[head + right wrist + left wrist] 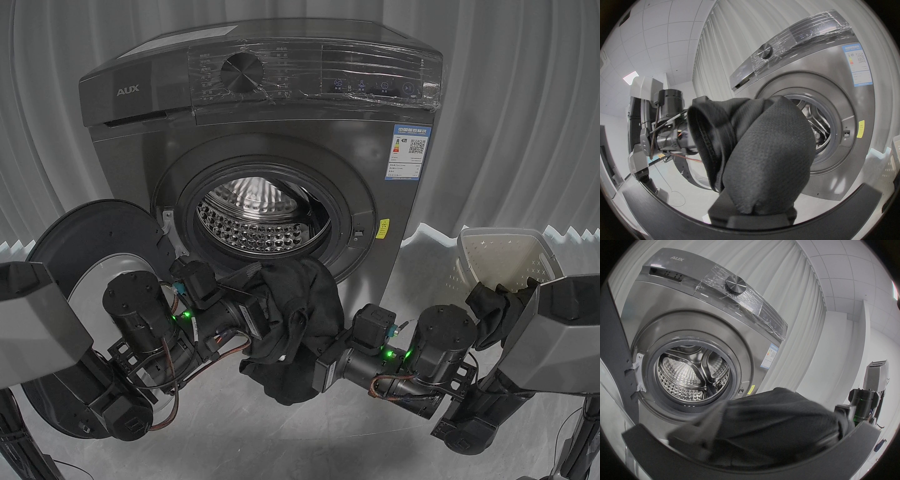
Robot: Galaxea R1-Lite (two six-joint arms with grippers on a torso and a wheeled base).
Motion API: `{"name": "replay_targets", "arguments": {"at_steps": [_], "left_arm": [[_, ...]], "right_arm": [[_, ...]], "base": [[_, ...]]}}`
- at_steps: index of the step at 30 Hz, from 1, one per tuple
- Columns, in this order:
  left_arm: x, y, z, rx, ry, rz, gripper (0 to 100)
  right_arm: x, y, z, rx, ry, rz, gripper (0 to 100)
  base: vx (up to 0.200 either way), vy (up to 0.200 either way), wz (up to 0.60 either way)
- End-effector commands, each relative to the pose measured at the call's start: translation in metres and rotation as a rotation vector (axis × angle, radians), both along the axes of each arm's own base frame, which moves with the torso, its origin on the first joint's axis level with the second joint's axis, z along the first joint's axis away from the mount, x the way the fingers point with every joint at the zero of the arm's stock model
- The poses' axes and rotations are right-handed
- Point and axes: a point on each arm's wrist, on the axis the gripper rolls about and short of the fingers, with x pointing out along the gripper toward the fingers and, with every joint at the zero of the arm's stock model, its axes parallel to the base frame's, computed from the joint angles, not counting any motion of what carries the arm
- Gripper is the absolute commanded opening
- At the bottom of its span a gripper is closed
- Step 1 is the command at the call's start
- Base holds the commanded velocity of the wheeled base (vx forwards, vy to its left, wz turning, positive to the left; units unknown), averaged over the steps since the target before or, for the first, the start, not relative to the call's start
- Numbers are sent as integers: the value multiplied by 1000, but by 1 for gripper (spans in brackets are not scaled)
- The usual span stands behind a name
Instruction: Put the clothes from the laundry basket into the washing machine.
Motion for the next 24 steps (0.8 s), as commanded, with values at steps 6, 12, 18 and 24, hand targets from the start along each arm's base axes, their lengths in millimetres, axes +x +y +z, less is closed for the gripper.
{"name": "replay_targets", "arguments": {"at_steps": [6, 12, 18, 24], "left_arm": [[-21, 12, -8, 37, 57, -52, 100], [-27, 13, -24, 86, 113, -121, 100], [-21, 8, -40, 146, 127, -121, 100], [-11, 2, -55, 188, 135, -123, 100]], "right_arm": [[15, -12, 10, 28, -24, -62, 0], [17, -9, 15, 44, -36, -64, 0], [14, -5, 15, 46, -40, -47, 0], [14, -4, 17, 53, -47, -42, 0]], "base": [[0, 0, 0], [0, 0, 0], [0, 0, 0], [0, 0, 0]]}}
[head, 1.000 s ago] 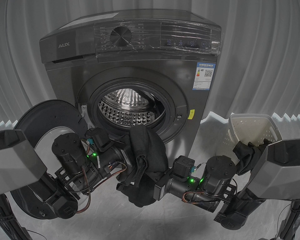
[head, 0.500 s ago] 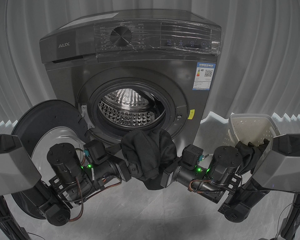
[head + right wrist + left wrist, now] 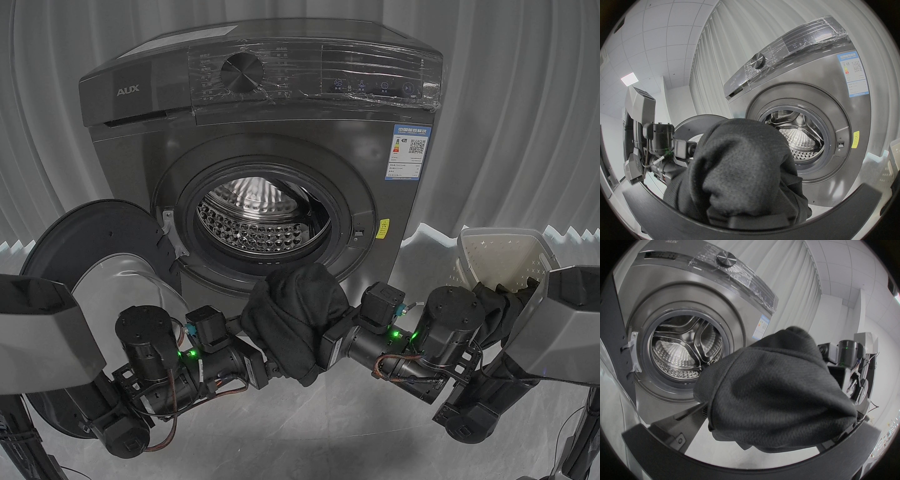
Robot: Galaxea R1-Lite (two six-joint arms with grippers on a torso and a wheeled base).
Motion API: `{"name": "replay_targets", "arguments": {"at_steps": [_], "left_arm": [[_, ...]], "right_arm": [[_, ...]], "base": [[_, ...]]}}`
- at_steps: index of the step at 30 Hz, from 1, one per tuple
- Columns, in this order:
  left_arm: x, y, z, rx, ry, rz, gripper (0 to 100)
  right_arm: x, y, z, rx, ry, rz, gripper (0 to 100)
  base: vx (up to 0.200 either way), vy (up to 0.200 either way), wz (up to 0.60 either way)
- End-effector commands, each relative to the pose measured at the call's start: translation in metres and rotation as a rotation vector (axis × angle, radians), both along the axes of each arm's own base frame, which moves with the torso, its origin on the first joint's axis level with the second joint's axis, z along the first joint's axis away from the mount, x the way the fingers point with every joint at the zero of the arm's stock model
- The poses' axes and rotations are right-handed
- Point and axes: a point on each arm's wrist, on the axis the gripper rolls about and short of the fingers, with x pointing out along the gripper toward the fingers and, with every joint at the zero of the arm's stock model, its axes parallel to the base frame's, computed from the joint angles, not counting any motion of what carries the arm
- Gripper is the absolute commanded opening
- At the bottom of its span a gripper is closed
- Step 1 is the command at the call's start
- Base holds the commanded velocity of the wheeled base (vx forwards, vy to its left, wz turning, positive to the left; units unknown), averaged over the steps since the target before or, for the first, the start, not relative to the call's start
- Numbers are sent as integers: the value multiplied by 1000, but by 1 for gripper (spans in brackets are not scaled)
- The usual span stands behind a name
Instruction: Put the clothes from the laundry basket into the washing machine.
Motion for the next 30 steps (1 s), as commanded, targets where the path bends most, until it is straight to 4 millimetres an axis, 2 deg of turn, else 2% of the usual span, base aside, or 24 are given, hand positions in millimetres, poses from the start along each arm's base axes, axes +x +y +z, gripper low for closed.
{"name": "replay_targets", "arguments": {"at_steps": [1, 7, 19, 30], "left_arm": [[11, -7, -17, 31, 27, 1, 100], [20, -12, -20, 26, 13, 11, 100], [-6, 8, -8, 67, 0, 11, 100], [-10, 11, -10, 81, 9, 12, 100]], "right_arm": [[-1, 1, 2, 7, -7, 8, 0], [-1, 0, 0, 1, 0, 2, 0], [28, -31, 7, 11, -20, -94, 0], [48, -43, 10, 25, -41, -152, 0]], "base": [[0, 0, 0], [0, 0, 0], [0, 0, 0], [0, 0, 0]]}}
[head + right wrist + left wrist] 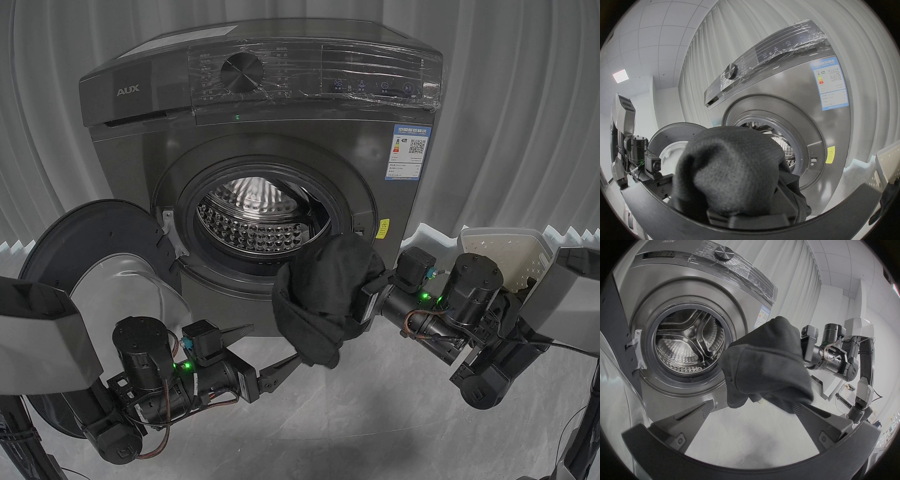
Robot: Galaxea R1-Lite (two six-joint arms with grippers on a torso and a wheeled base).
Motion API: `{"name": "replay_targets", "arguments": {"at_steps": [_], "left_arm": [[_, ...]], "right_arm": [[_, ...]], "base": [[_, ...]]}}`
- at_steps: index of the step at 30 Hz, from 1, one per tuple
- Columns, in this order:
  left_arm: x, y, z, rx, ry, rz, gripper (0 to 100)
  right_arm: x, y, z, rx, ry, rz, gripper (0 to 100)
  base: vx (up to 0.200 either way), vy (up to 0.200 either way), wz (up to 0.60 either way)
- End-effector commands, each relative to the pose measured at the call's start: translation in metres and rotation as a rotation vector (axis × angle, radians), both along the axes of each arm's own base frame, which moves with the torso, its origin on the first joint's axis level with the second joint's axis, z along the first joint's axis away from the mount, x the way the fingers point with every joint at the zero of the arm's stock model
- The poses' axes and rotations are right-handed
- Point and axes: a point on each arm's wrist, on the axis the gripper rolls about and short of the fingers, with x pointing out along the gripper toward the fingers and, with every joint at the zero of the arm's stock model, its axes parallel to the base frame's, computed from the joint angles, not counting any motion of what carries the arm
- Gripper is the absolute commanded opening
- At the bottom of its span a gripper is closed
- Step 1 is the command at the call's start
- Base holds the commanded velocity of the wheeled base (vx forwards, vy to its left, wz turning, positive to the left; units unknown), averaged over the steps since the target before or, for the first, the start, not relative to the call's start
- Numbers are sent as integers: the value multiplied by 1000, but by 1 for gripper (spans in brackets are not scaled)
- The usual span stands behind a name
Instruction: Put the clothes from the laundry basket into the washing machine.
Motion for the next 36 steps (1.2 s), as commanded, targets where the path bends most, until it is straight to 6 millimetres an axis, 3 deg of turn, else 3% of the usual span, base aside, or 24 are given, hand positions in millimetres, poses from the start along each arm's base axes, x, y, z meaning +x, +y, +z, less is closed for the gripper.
{"name": "replay_targets", "arguments": {"at_steps": [1, 12, 20, 23, 35, 36], "left_arm": [[0, 0, 2, -4, -5, 1, 100], [-1, 0, 9, -22, -29, -9, 100], [27, -18, -3, -31, -45, -2, 100], [30, -20, -5, -30, -43, -2, 100], [74, -35, -31, 1, -97, 43, 100], [77, -36, -33, 4, -99, 45, 0]], "right_arm": [[4, -1, -1, 1, -2, -8, 0], [6, 5, -10, -10, 11, 4, 0], [-10, 25, -9, -11, 12, 65, 0], [-10, 26, -9, -11, 12, 68, 0], [-18, 32, -8, -7, 14, 93, 0], [-18, 32, -9, -7, 16, 92, 0]], "base": [[0, 0, 0], [0, 0, 0], [0, 0, 0], [0, 0, 0], [0, 0, 0], [0, 0, 0]]}}
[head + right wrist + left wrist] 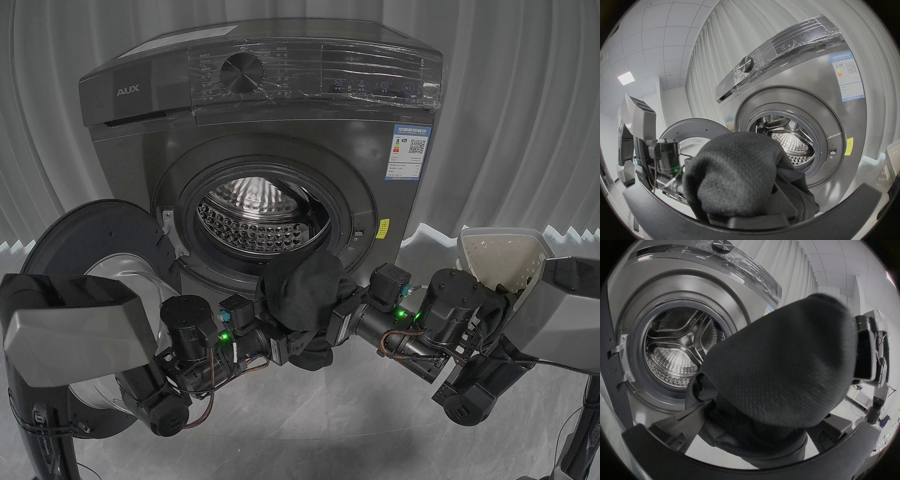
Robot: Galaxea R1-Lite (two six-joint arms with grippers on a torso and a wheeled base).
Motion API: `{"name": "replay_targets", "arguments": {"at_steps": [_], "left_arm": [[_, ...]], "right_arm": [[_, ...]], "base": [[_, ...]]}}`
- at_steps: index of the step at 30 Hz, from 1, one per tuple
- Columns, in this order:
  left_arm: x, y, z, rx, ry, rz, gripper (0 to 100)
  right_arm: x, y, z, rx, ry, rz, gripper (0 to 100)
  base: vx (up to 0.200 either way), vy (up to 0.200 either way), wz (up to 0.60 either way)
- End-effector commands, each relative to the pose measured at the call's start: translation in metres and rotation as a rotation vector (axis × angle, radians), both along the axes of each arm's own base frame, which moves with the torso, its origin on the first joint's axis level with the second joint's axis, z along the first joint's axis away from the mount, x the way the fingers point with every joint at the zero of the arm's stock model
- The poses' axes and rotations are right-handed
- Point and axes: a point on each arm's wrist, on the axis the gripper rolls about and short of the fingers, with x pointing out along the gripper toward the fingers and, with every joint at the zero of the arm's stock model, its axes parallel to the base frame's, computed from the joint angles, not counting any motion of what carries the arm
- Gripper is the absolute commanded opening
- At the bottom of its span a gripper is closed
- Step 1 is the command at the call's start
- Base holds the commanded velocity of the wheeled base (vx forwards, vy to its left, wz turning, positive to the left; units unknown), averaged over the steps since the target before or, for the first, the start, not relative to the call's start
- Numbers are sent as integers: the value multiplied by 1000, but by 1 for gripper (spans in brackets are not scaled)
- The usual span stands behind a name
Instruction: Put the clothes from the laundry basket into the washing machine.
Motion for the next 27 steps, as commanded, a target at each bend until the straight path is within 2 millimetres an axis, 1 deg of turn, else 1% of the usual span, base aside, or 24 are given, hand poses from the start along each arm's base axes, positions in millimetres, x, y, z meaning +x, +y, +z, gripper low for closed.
{"name": "replay_targets", "arguments": {"at_steps": [1, 8, 14, 15, 20, 21, 22, 24, 25, 27], "left_arm": [[14, -4, -18, 20, 12, 15, 0], [14, -2, -13, 9, 2, 29, 0], [13, 0, 0, -14, -25, 56, 0], [15, 3, 5, -25, -34, 90, 0], [13, 8, 16, -45, -51, 102, 0], [11, 8, 20, -53, -56, 104, 0], [11, 9, 20, -54, -57, 104, 0], [8, 11, 28, -68, -70, 105, 0], [8, 11, 28, -68, -70, 105, 0], [1, 15, 39, -86, -81, 106, 0]], "right_arm": [[-2, 2, -1, -1, 2, 7, 0], [-2, 1, -4, -6, 10, 4, 0], [-5, 0, -9, -20, 29, -5, 0], [-7, -2, -12, -30, 40, -14, 0], [-7, -3, -14, -39, 49, -19, 0], [-7, -3, -14, -39, 49, -19, 100], [-7, -3, -15, -41, 54, -20, 100], [-9, -8, -20, -63, 79, -38, 100], [-9, -8, -20, -63, 79, -38, 100], [-21, -25, -41, -150, 163, -56, 100]], "base": [[0, 0, 0], [0, 0, 0], [0, 0, 0], [0, 0, 0], [0, 0, 0], [0, 0, 0], [0, 0, 0], [0, 0, 0], [0, 0, 0], [0, 0, 0]]}}
